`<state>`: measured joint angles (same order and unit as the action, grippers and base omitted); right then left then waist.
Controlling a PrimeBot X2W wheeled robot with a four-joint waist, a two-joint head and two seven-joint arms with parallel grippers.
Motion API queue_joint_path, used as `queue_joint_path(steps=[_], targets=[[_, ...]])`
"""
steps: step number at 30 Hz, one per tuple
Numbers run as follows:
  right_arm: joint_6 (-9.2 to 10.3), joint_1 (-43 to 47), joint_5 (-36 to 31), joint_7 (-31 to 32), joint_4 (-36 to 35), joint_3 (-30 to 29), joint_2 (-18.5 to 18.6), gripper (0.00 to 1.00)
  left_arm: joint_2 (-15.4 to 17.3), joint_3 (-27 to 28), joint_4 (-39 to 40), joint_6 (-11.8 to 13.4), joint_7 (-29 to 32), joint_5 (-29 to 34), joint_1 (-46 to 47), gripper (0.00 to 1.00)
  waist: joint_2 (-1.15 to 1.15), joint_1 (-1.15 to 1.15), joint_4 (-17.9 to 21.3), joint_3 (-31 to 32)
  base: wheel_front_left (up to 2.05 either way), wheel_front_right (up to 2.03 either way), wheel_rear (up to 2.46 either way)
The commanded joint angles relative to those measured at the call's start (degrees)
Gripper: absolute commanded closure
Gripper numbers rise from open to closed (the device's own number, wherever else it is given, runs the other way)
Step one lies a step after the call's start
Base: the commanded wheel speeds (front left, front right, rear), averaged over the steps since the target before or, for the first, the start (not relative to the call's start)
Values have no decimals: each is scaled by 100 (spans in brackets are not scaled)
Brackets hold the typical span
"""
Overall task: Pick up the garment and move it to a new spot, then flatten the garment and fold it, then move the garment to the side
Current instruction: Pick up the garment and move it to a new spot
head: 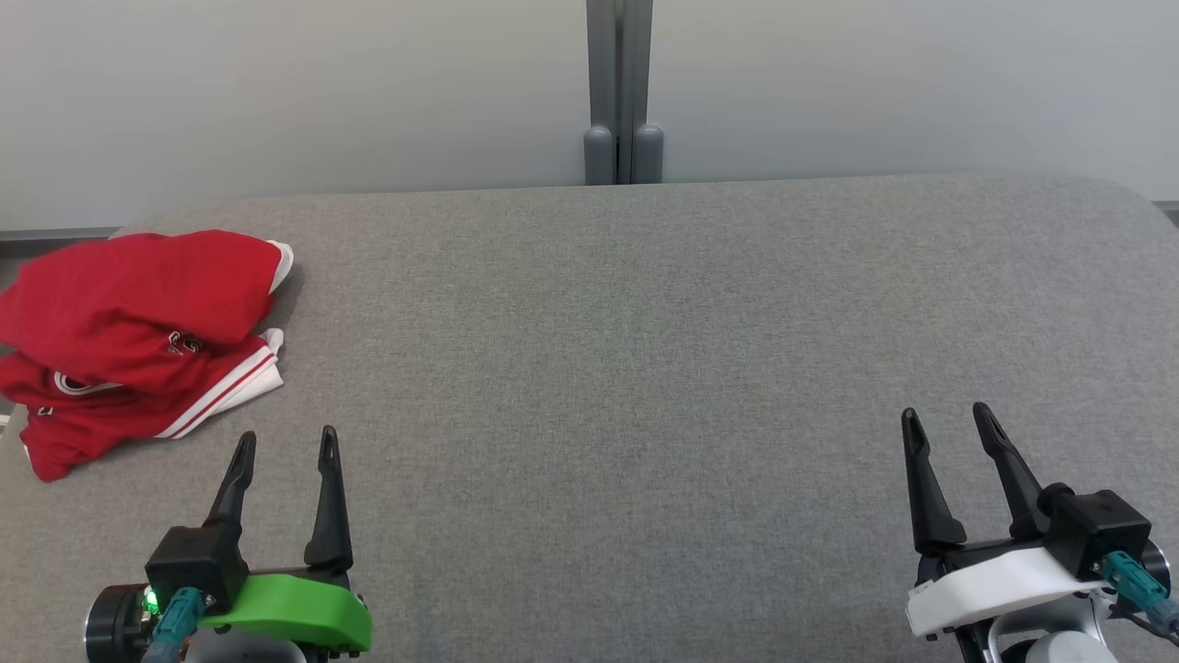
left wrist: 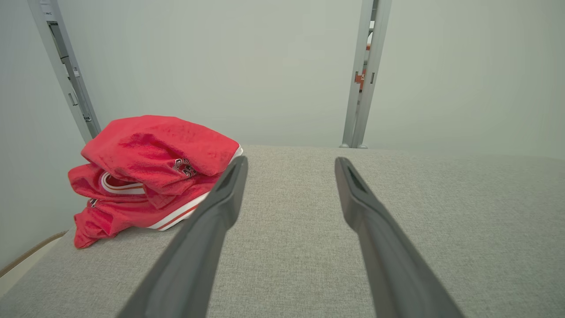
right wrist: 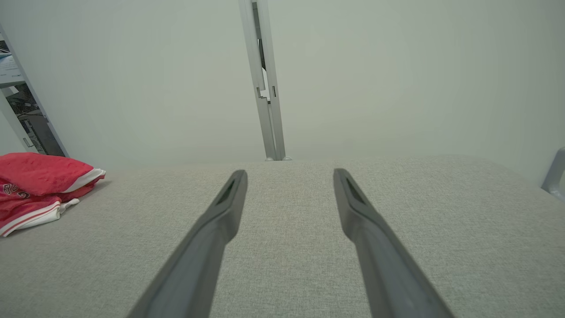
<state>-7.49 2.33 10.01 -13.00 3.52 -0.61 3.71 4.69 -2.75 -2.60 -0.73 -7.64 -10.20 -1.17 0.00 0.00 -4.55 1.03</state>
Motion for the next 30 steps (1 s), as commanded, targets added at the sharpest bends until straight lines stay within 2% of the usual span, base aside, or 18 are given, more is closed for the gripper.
queue_joint_path(steps=[1,17,30], targets=[[0,54,40,16,7,3,-11,0,49,-4,-10,28,8,-24,-70,0,0,0,-1,1,0,0,0],[0,73,61,18,35,51,-25,0,110,-43,-62,77,-50,-96,-43,0,0,0,-72,31,0,0,0],[0,113,110,-19,73,85,-43,0,192,-33,-66,131,-70,-127,-85,0,0,0,-617,21,0,0,0]])
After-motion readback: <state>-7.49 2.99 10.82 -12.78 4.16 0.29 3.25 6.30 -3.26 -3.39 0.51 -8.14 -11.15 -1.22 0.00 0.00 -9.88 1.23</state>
